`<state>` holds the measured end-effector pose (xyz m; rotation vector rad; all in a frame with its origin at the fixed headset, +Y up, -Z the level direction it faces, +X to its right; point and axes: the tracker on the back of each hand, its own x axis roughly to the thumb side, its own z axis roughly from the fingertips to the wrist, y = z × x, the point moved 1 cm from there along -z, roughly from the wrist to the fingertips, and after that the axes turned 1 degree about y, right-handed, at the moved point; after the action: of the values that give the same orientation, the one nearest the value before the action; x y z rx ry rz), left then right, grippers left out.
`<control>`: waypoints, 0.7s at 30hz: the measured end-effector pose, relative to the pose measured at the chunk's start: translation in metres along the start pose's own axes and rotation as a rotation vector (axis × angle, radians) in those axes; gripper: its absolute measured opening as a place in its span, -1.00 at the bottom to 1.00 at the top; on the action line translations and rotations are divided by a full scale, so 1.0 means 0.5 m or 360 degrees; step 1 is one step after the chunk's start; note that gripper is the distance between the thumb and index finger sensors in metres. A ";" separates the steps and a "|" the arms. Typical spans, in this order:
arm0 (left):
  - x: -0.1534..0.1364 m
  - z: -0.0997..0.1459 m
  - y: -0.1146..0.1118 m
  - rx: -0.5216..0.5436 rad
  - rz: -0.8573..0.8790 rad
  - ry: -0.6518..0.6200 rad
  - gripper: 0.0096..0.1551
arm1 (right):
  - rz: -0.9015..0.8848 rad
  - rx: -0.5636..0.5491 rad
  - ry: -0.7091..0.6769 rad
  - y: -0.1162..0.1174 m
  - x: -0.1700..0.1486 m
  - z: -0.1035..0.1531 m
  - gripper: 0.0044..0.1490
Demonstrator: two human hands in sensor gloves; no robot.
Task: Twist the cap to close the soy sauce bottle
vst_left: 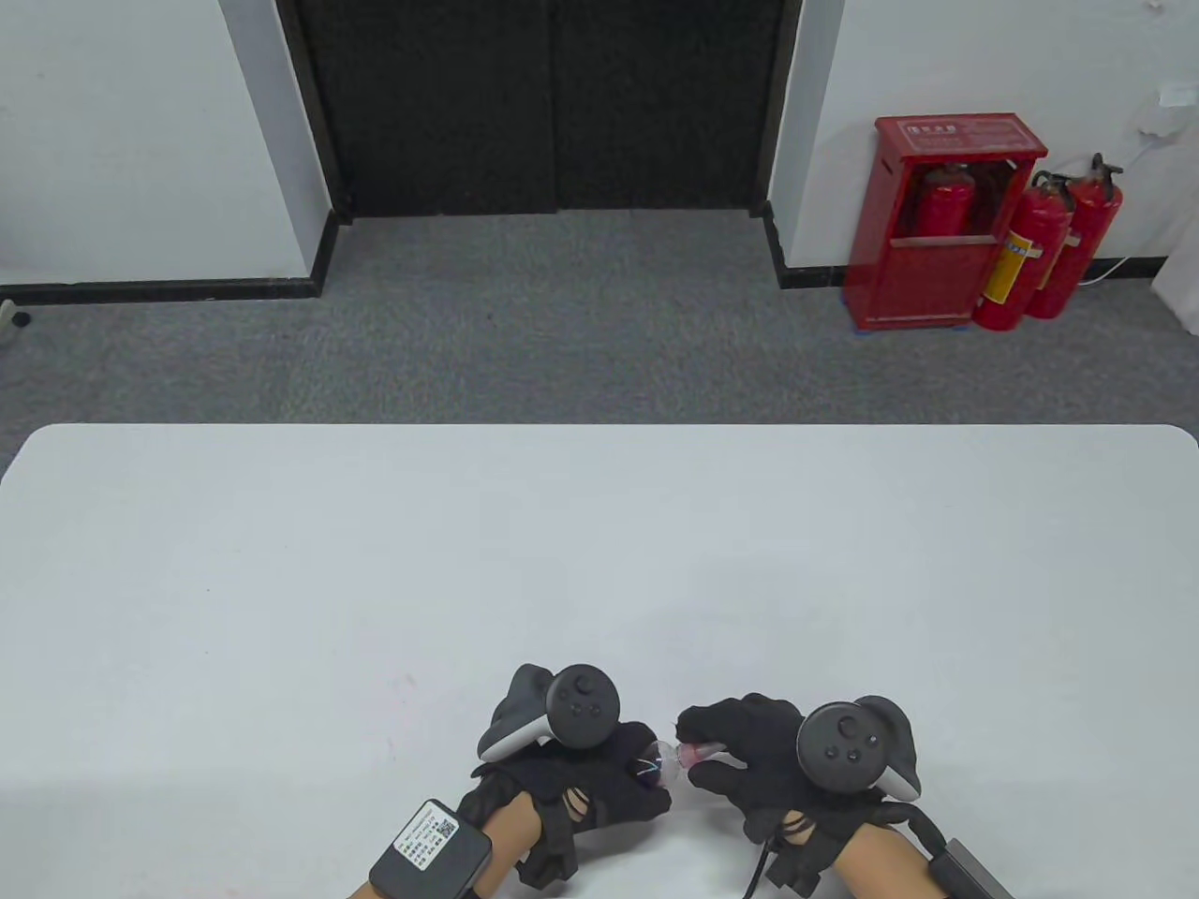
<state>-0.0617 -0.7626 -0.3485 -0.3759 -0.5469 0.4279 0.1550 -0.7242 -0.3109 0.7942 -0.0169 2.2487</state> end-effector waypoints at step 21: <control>0.000 0.001 0.000 0.0015 -0.0012 -0.0004 -0.45 | 0.0018 -0.0018 0.0056 0.002 -0.001 0.001 -0.26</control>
<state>-0.0619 -0.7623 -0.3483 -0.3641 -0.5484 0.4239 0.1546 -0.7253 -0.3106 0.7504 -0.0174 2.2707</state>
